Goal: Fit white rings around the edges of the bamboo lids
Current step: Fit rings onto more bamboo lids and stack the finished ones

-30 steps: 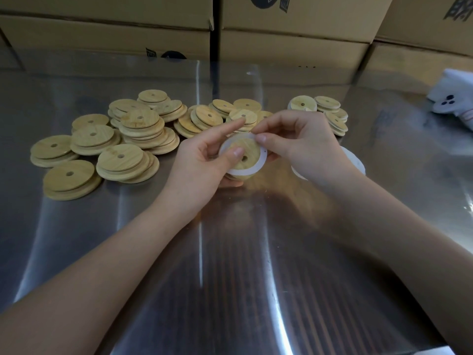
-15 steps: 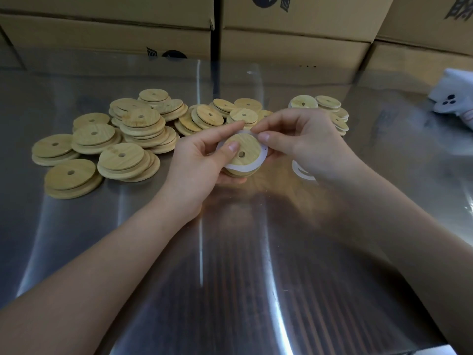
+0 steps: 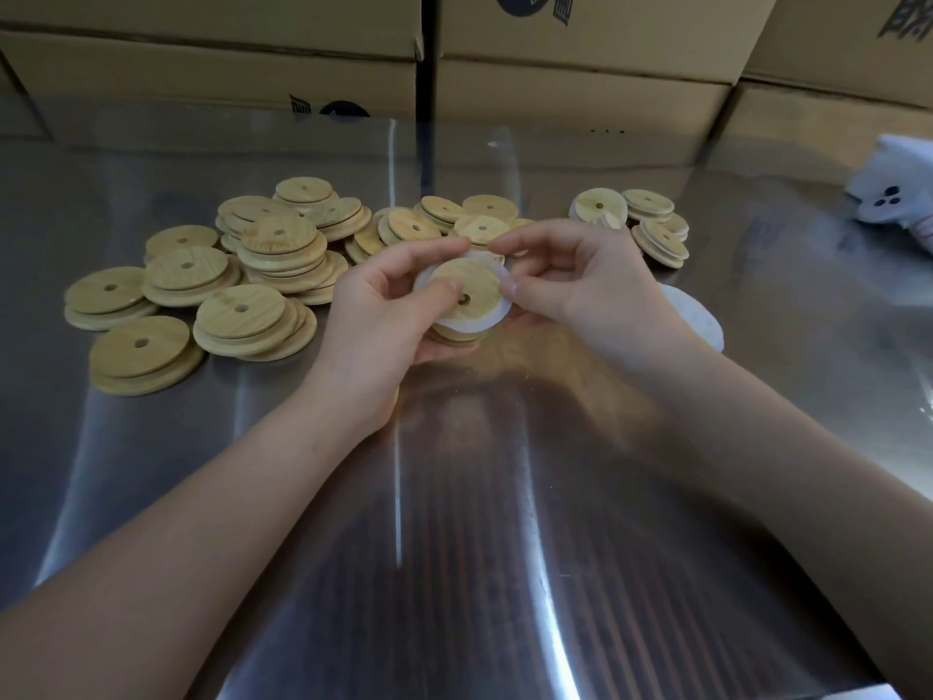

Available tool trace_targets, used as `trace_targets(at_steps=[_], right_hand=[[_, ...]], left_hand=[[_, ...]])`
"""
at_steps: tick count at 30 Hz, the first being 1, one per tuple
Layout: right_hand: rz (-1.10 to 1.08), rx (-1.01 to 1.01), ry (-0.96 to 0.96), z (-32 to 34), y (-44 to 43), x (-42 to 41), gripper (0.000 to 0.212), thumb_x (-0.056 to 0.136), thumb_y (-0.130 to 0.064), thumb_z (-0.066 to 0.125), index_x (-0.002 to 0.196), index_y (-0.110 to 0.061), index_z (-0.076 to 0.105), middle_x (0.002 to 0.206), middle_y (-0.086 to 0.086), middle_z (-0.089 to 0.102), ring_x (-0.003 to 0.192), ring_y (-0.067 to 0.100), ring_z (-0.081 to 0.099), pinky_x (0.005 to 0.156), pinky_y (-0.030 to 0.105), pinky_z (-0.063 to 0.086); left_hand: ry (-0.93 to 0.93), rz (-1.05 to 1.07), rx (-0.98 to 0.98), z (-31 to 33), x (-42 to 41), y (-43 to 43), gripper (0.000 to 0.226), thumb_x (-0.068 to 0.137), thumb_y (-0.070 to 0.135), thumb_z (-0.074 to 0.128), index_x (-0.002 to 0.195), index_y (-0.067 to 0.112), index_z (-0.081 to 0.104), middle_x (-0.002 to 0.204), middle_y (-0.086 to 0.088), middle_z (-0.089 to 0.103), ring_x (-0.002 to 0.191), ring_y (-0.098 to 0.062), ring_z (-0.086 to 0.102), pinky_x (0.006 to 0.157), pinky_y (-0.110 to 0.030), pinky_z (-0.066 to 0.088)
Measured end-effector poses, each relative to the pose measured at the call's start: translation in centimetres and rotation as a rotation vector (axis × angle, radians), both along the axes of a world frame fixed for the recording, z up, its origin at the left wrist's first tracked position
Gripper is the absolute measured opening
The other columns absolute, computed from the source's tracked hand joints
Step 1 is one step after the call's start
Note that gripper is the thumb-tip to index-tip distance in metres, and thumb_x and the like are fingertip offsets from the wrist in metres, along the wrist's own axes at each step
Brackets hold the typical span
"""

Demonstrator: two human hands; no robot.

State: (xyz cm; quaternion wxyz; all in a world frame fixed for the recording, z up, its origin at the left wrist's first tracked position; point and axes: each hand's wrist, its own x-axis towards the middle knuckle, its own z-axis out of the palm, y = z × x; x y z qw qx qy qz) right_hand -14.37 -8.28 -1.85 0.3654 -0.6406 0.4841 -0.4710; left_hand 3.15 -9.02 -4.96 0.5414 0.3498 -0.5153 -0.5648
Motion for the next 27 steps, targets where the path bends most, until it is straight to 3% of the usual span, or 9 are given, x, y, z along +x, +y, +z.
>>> trace_targets(at_steps=[2, 5, 8, 16, 20, 27], right_hand=[[-0.036, 0.010, -0.022, -0.09, 0.05, 0.13, 0.021, 0.084, 0.006, 0.067, 0.087, -0.014, 0.066, 0.075, 0.012, 0.065, 0.067, 0.019, 0.067, 0.061, 0.025, 0.056], [-0.050, 0.000, -0.009, -0.14, 0.20, 0.32, 0.019, 0.084, 0.006, 0.069, 0.080, -0.013, 0.067, 0.082, 0.022, 0.068, 0.069, 0.021, 0.069, 0.062, 0.025, 0.056], [-0.067, -0.011, 0.002, -0.18, 0.19, 0.45, 0.020, 0.083, 0.006, 0.069, 0.077, -0.013, 0.069, 0.079, 0.013, 0.071, 0.068, 0.019, 0.070, 0.063, 0.024, 0.057], [-0.059, 0.062, -0.036, -0.01, 0.06, 0.11, 0.009, 0.085, 0.000, 0.070, 0.086, -0.009, 0.071, 0.081, 0.019, 0.072, 0.066, 0.018, 0.071, 0.060, 0.025, 0.056], [-0.028, 0.088, -0.020, 0.16, -0.06, -0.12, 0.012, 0.085, 0.003, 0.069, 0.082, -0.009, 0.068, 0.079, 0.017, 0.072, 0.064, 0.020, 0.070, 0.060, 0.026, 0.057], [-0.023, 0.010, 0.129, 0.74, -0.03, 0.01, 0.019, 0.086, 0.004, 0.068, 0.078, -0.013, 0.068, 0.078, 0.010, 0.072, 0.065, 0.021, 0.071, 0.061, 0.027, 0.058]], left_hand=[[-0.044, 0.034, -0.022, -0.01, 0.01, -0.04, 0.025, 0.090, 0.002, 0.064, 0.099, 0.024, 0.074, 0.098, 0.000, 0.076, 0.092, -0.018, 0.073, 0.073, -0.040, 0.061], [-0.140, 0.088, -0.133, 0.16, 0.25, -0.09, 0.019, 0.086, 0.006, 0.072, 0.097, 0.021, 0.074, 0.094, 0.003, 0.077, 0.091, -0.012, 0.072, 0.079, -0.025, 0.057], [-0.191, 0.116, -0.193, 0.35, 0.23, -0.06, 0.020, 0.085, 0.004, 0.072, 0.096, 0.021, 0.073, 0.090, 0.006, 0.076, 0.089, -0.006, 0.072, 0.078, -0.017, 0.054], [-0.265, 0.131, -0.238, 0.32, -0.02, 0.12, 0.036, 0.090, 0.000, 0.064, 0.112, 0.028, 0.067, 0.109, 0.005, 0.072, 0.106, -0.006, 0.067, 0.096, -0.027, 0.053], [-0.272, 0.169, -0.209, 0.39, -0.14, 0.13, 0.033, 0.090, 0.002, 0.065, 0.105, 0.031, 0.070, 0.105, 0.013, 0.072, 0.103, -0.001, 0.067, 0.094, -0.025, 0.053], [-0.118, 0.165, -0.037, 0.62, -0.51, 0.31, 0.028, 0.091, 0.000, 0.062, 0.103, 0.023, 0.073, 0.105, 0.001, 0.075, 0.102, -0.010, 0.070, 0.095, -0.032, 0.054]])
